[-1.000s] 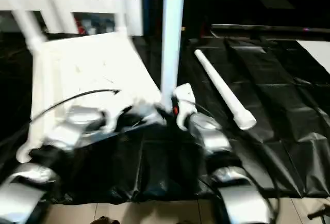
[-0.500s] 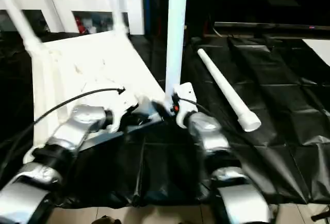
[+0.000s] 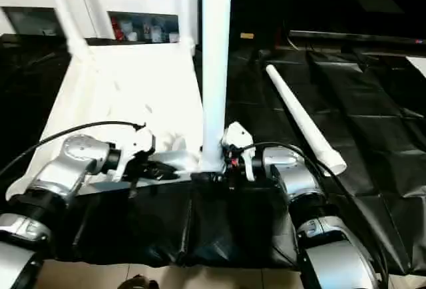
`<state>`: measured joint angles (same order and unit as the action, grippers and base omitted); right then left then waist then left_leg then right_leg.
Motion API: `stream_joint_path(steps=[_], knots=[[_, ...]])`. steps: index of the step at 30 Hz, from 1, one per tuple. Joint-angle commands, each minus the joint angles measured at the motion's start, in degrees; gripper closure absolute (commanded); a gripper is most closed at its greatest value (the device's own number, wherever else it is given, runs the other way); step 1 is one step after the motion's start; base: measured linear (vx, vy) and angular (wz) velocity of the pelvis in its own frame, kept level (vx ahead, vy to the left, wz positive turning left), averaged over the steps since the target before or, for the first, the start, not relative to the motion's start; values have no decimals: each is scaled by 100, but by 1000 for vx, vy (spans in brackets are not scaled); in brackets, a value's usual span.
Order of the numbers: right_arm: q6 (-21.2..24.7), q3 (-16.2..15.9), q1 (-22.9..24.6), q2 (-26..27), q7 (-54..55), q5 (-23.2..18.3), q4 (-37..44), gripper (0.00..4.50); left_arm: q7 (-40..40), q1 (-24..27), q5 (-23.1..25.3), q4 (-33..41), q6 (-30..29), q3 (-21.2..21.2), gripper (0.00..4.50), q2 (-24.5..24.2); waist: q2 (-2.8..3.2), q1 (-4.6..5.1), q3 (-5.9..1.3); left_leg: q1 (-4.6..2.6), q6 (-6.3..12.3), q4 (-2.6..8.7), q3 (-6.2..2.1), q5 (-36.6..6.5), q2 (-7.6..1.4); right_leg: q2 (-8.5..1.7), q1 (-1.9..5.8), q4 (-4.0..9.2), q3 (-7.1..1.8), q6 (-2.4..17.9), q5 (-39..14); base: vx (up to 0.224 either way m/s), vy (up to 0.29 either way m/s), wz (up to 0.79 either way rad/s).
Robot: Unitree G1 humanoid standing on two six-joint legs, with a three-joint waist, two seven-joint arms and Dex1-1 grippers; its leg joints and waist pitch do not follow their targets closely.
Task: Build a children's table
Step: Rotate leg to tighten
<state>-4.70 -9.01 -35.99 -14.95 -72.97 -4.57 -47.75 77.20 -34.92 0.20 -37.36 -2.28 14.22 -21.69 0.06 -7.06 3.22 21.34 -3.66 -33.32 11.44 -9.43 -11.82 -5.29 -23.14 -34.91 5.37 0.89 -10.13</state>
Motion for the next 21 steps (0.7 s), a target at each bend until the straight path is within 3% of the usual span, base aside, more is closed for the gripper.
stream_joint_path(steps=[1,3,4,10,13,15,17,19,21], knots=[[137,-143,-40,24,-145,-8,125,92,360,-55,-199,311,191,193,450,140,4,23,-393,-115,187,392,-95,-1539,-225,-370,262,412,-313,1322,-1423,0,0,0],[181,-150,-36,22,-190,-32,151,105,373,-63,-191,284,211,189,450,135,2,16,-396,-116,182,389,-93,-1499,-223,-370,263,411,-314,1327,-1382,0,0,0],[223,-154,-13,27,-230,-50,178,105,384,-63,-189,269,207,175,450,140,-35,16,-397,-111,190,387,-88,-1477,-222,-370,266,413,-314,1318,-1383,0,0,0],[380,-46,107,172,46,-110,257,162,217,-36,-333,297,-18,25,450,278,-25,-8,-396,-107,180,388,-92,-1403,-225,-379,263,406,-316,1268,-1444,0,0,0],[362,160,148,482,1307,48,169,169,-693,-125,-218,199,-334,-82,450,585,-33,10,-372,-113,98,401,-98,-1492,-219,-389,246,431,-321,1222,-1643,0,0,0],[424,355,73,734,2371,139,-58,171,-1287,-213,-45,135,-519,-103,450,820,-87,81,-357,-118,-15,415,-116,-1596,-196,-409,248,488,-322,1051,-2121,0,0,0],[561,573,-27,988,3247,112,-292,173,-1820,-300,103,61,-636,-124,450,1046,-67,125,-346,-148,-94,417,-132,-1681,-180,-413,220,530,-315,954,-2464,0,0,0],[623,703,-85,1170,3782,93,-433,173,-2165,-369,157,-6,-754,-173,450,1229,-71,175,-350,-125,-88,418,-140,-1675,-165,-408,237,561,-303,841,-2614,0,0,0],[593,777,-242,1453,4560,152,-696,173,-2647,-493,218,-114,-854,-224,450,1537,-54,216,-358,-123,-49,410,-133,-1637,-160,-395,218,563,-311,849,-2458,0,0,0]])
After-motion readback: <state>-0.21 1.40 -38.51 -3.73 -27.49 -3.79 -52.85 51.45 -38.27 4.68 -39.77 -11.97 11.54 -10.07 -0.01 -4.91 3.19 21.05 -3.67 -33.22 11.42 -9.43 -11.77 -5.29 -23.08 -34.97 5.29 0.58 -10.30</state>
